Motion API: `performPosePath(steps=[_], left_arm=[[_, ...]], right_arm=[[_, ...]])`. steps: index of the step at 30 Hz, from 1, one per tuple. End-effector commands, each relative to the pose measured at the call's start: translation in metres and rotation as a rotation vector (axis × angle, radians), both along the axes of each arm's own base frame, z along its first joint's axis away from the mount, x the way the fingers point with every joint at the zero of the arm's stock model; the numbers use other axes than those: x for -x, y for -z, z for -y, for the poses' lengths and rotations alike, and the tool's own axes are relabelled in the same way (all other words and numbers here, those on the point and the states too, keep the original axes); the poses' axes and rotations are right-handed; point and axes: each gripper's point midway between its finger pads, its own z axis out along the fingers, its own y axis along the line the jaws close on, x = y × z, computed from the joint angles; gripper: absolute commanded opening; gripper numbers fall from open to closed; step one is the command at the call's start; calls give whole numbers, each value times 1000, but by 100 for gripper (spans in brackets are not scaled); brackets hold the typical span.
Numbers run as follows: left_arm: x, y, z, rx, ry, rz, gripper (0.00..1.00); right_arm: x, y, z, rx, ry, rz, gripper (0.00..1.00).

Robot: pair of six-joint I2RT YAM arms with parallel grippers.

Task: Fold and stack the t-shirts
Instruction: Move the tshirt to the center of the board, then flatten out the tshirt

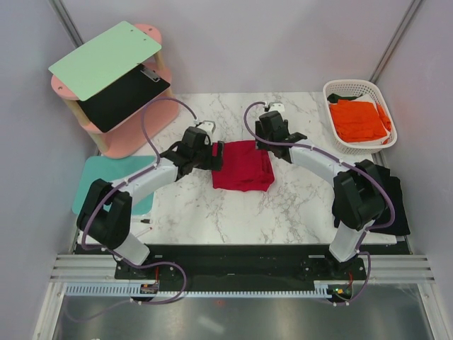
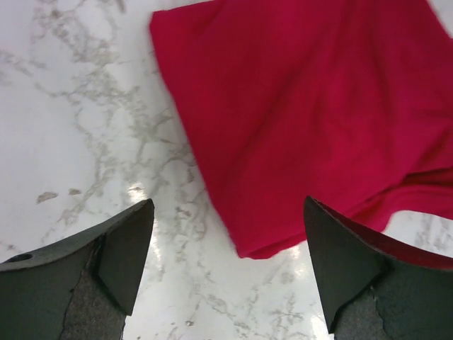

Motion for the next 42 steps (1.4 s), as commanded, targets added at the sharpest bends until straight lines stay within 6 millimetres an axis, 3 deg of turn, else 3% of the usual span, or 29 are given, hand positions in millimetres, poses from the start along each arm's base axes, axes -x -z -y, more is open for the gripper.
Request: performPosePath(steps=[1, 4, 5, 7, 8, 12, 15, 20, 23, 28, 29, 35, 42], left_arm=[[6, -25, 43, 55, 117, 72, 92], [15, -20, 67, 31, 178, 69, 91], [20, -8, 74, 4, 194, 46, 91], [19, -3, 83, -11, 205, 38, 89], [23, 10, 89, -32, 217, 12, 89], [20, 31, 98, -77, 207, -23, 89], [19, 33, 111, -75, 225, -28, 89], [21, 10, 139, -39, 269, 23, 89], [23, 3, 144, -50, 275, 45, 89], [15, 3, 122, -141, 192, 71, 89], [9, 2, 112, -178, 150, 91, 90], [-4, 0, 71, -263, 15, 69, 95], [-20, 3, 29, -224, -85, 9, 95]], right_arm=[[-10, -16, 21, 44, 86, 48, 70], [-10, -15, 32, 34, 108, 42, 70], [-11, -13, 36, 29, 114, 36, 70], [-10, -10, 41, 19, 118, 24, 69], [-10, -9, 45, 16, 122, 19, 69], [-7, 1, 53, 14, 133, -7, 69], [-4, 7, 55, 14, 138, -24, 68], [-2, 14, 56, 7, 131, -49, 68], [2, 19, 38, -67, 52, -88, 67], [18, 20, -3, -232, -111, -160, 67], [22, 20, -9, -257, -138, -171, 72], [45, 18, -24, -342, -206, -213, 72], [65, 31, -31, -367, -246, -273, 54]])
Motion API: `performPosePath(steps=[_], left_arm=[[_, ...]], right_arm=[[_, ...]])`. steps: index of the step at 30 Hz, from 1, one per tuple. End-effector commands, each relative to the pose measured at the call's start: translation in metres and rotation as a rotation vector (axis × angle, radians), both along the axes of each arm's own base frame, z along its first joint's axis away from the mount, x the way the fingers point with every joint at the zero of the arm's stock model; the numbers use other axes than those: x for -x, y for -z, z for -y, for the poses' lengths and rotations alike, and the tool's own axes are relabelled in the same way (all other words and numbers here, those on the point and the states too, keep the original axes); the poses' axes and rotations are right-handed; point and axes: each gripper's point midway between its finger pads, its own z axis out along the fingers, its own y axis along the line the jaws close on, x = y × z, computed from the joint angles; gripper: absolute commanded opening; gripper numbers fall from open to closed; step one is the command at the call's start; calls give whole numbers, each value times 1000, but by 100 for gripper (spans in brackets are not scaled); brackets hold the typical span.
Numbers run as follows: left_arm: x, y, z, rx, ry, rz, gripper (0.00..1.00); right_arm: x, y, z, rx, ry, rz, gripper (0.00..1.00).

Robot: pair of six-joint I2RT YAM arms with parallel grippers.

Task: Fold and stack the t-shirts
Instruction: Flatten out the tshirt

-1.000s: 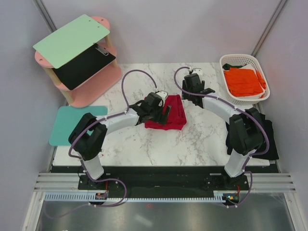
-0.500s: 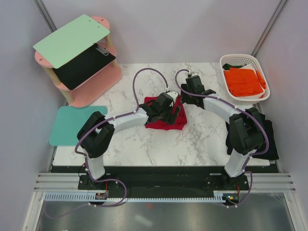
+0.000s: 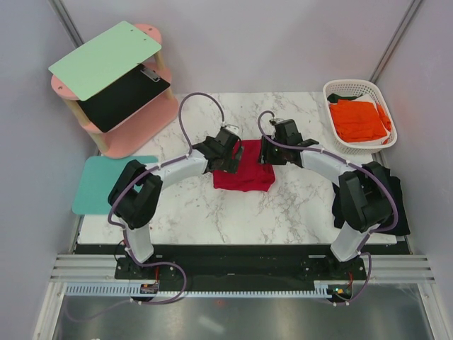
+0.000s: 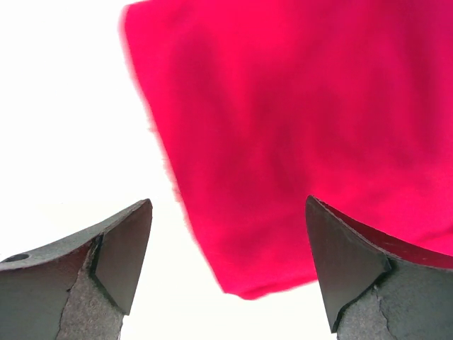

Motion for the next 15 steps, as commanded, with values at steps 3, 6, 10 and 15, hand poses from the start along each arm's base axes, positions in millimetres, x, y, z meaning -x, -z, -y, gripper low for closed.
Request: performPosePath(steps=[3, 6, 10, 15], left_arm=[[-19, -20, -38, 23, -135, 29, 95], [-22, -13, -57, 9, -190, 2, 95], [-25, -10, -92, 4, -281, -20, 95], [-21, -7, -106, 2, -292, -35, 95]], right_arm=[[12, -12, -33, -122, -100, -2, 35], [9, -12, -47, -158, -138, -6, 1], [-12, -41, -53, -179, -126, 91, 0], [-71, -106, -59, -199, -70, 304, 0]])
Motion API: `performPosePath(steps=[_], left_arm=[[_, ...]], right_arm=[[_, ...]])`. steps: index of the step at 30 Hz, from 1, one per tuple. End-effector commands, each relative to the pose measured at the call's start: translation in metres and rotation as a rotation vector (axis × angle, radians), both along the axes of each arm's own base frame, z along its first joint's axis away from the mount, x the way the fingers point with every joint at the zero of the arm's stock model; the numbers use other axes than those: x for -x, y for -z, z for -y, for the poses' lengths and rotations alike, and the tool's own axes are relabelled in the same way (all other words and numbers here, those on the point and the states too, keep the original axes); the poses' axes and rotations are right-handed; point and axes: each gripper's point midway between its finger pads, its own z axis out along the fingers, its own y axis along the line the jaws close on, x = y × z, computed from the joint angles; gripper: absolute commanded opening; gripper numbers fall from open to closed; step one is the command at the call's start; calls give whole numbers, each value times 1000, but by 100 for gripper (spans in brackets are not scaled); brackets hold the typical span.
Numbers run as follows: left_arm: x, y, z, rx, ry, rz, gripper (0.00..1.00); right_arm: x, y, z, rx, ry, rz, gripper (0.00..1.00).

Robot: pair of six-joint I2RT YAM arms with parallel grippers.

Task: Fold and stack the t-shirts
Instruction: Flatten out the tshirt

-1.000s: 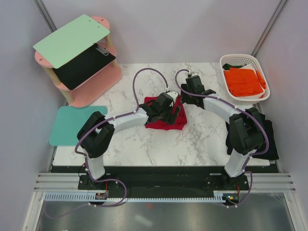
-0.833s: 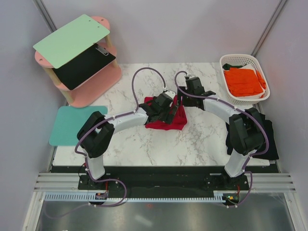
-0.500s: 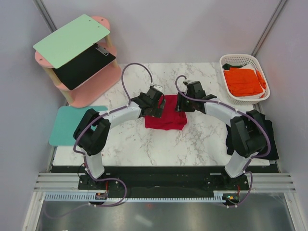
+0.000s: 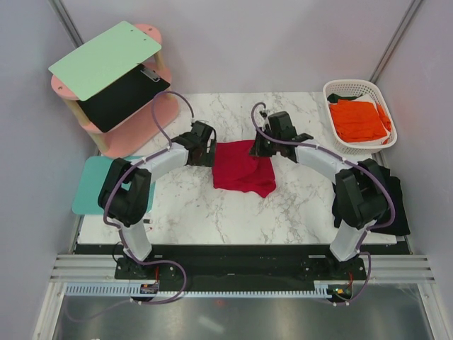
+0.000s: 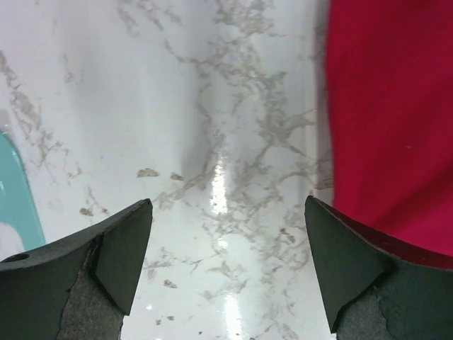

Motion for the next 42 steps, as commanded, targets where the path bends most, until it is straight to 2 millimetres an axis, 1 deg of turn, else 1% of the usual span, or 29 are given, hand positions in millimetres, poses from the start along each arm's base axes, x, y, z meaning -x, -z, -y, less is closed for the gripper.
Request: performPosePath(steps=[1, 2, 3, 4, 5, 7, 8, 9, 10, 12, 15, 17, 18, 19, 20, 21, 22, 23, 24, 26, 27, 28, 29, 30, 33, 37, 39, 40, 42], left_arm=[[2, -15, -8, 37, -42, 24, 94], [4, -15, -7, 45, -40, 22, 94], [6, -14, -6, 51, -38, 16, 93], [7, -14, -3, 65, -30, 13, 93], [10, -12, -3, 66, -26, 7, 93], [12, -14, 4, 90, -2, 6, 93], [14, -13, 5, 93, 8, 5, 93], [14, -18, 12, 108, 27, 20, 93], [18, -17, 15, 114, 44, 18, 93], [20, -24, 24, 131, 76, 44, 94], [25, -26, 31, 150, 99, 53, 94], [25, -28, 36, 180, 114, 63, 94], [25, -29, 40, 192, 123, 63, 94], [26, -29, 46, 211, 140, 60, 94], [25, -28, 49, 220, 148, 60, 94], [26, -27, 52, 228, 157, 56, 94], [26, -27, 57, 242, 172, 52, 94], [26, -25, 61, 249, 176, 50, 94], [26, -24, 63, 253, 181, 47, 94], [25, -18, 65, 256, 173, 33, 94], [25, -16, 64, 253, 170, 28, 94], [24, -15, 64, 249, 161, 30, 94], [23, -14, 64, 249, 156, 25, 95], [25, -6, 61, 234, 149, -5, 96], [22, -2, 54, 256, 109, -58, 97], [18, 1, 30, 314, 35, -102, 98], [15, 2, 17, 326, -5, -103, 98], [18, 4, 16, 344, 1, -122, 98], [17, 5, 9, 348, -18, -125, 98]], right_arm=[[-79, -78, -16, -82, 68, 267, 0], [-100, -101, -15, -88, 110, 326, 0], [-114, -105, -10, -86, 140, 343, 0], [-129, -93, -7, -70, 178, 330, 0], [-150, -109, 1, -68, 244, 376, 0], [-185, -101, 18, -54, 352, 390, 0], [-199, -95, 32, -23, 419, 396, 3], [-210, -89, 43, -15, 445, 397, 17], [-221, -78, 46, -11, 457, 386, 26], [-225, -70, 54, 3, 451, 377, 41], [-207, -75, 53, 4, 404, 390, 48], [-183, -81, 56, -2, 384, 381, 52], [-170, -100, 53, -26, 358, 398, 54], [-143, -82, 50, -18, 315, 348, 56], [-132, -78, 46, -18, 294, 330, 57], [-116, -74, 35, -10, 253, 306, 57], [-98, -68, 31, 9, 213, 285, 56], [-83, -56, 28, 41, 184, 243, 56], [-64, -50, 12, 55, 128, 225, 54], [-32, -35, 6, 118, 71, 201, 52], [-13, -30, -10, 137, 20, 203, 49], [4, -23, -13, 166, -18, 199, 48], [10, -18, -9, 221, -6, 210, 47], [24, -12, -20, 249, -49, 212, 43], [47, 8, -23, 346, -103, 199, 33], [67, 36, -20, 417, -131, 159, 34], [75, 41, -21, 436, -143, 156, 36], [78, 47, -16, 461, -137, 152, 36], [85, 53, -19, 470, -152, 144, 39]])
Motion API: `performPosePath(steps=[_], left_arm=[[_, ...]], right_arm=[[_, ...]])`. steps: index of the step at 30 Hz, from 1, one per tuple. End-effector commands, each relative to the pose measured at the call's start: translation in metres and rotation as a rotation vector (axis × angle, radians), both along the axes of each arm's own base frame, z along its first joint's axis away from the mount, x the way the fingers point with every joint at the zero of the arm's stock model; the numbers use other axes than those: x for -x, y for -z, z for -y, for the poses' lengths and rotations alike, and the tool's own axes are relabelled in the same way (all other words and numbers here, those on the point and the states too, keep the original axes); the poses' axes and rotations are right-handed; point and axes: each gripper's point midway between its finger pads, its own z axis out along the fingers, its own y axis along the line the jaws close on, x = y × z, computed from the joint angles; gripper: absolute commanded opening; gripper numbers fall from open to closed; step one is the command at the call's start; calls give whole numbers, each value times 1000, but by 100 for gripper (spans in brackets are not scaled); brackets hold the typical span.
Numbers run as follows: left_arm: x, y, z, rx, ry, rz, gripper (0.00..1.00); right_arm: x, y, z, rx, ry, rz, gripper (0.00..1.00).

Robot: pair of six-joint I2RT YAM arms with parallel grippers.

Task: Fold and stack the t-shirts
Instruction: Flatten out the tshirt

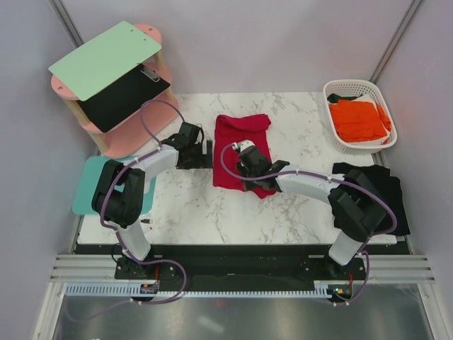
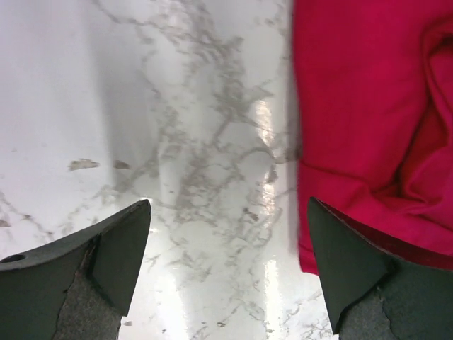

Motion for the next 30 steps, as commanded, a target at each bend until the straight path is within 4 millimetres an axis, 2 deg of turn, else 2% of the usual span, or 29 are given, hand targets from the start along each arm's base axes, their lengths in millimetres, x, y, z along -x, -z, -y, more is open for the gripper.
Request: performPosePath(steps=[1, 6, 14, 16, 17, 18, 19, 20, 23, 26, 27, 28, 29, 30], left_arm=[[0, -7, -6, 74, -41, -26, 98], [2, 3, -8, 68, -40, -51, 98], [4, 6, -6, 72, -34, -64, 97], [4, 7, -9, 60, -40, -60, 97], [4, 7, -10, 55, -42, -57, 97], [3, 6, -13, 47, -52, -55, 97], [3, 5, -18, 36, -64, -50, 97], [3, 3, -20, 33, -70, -45, 97], [1, -3, -37, 6, -118, -25, 97], [1, -7, -55, 9, -173, -17, 97], [1, -8, -61, 3, -192, -13, 97], [1, -8, -63, 0, -201, -10, 97], [1, -9, -64, -2, -206, -7, 97], [1, -10, -64, 2, -207, -4, 97]], right_arm=[[7, 15, 8, 86, 10, 17, 40], [14, 35, 4, 130, -5, -5, 49], [14, 59, -7, 142, -10, -35, 51], [11, 66, -9, 155, -3, -41, 40], [10, 66, -10, 158, -4, -41, 16], [9, 70, -10, 166, 0, -43, 6], [5, 65, -15, 155, -1, -32, 0], [3, 63, -17, 148, -2, -28, 0], [-12, 35, -27, 115, 3, 38, 0], [-37, -15, -32, 95, 36, 161, 0], [-49, -49, -37, 54, 53, 226, 0], [-56, -67, -37, 50, 57, 267, 0], [-68, -86, -28, 55, 101, 318, 0], [-79, -124, -28, 11, 130, 386, 0]])
